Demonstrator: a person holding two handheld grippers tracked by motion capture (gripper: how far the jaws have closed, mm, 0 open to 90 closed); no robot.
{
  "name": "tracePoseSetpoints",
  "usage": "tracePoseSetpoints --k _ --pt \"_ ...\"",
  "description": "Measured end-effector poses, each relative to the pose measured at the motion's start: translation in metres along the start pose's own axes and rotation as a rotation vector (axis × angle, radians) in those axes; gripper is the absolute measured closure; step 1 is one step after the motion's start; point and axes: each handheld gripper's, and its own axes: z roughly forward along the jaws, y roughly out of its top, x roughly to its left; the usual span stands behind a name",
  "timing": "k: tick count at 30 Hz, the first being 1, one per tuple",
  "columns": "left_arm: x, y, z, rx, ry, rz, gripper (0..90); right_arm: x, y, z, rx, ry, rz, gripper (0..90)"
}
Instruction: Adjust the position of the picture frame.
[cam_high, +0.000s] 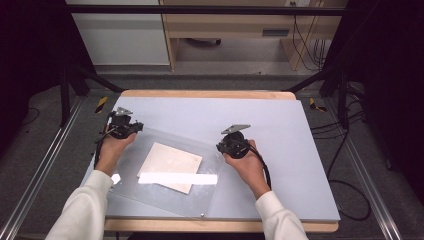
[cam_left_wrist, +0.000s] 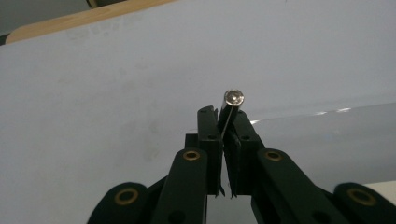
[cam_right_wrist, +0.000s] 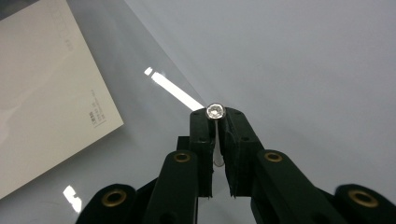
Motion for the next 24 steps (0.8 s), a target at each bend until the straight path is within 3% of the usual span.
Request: tracePoseSetpoints --k 5,7,11,18,24 --pt "-0.014 0.013 -0.026 -0.014 -0.014 0.009 84.3 -0.003 0.009 -0.023 -0.01 -0.016 -0.027 81.8" --pt "-0.022 0.018 -0.036 -0.028 -0.031 -0.004 83.9 -0.008 0.013 -0.037 -0.016 -0.012 -0.025 81.9" --pt "-0.045 0.026 -0.045 -0.021 -0.046 0.012 83.9 -0.02 0.016 -0.06 -0.021 -0.016 -0.023 82.1" --pt "-0.086 0.032 -0.033 0.01 -0.113 0.037 84.1 -0.055 0.009 -0.094 0.019 -0.06 0.002 82.3" --pt "-0.11 0.034 -0.021 0.022 -0.133 0.061 84.0 -0.08 -0.006 -0.102 0.034 -0.084 0.03 82.7"
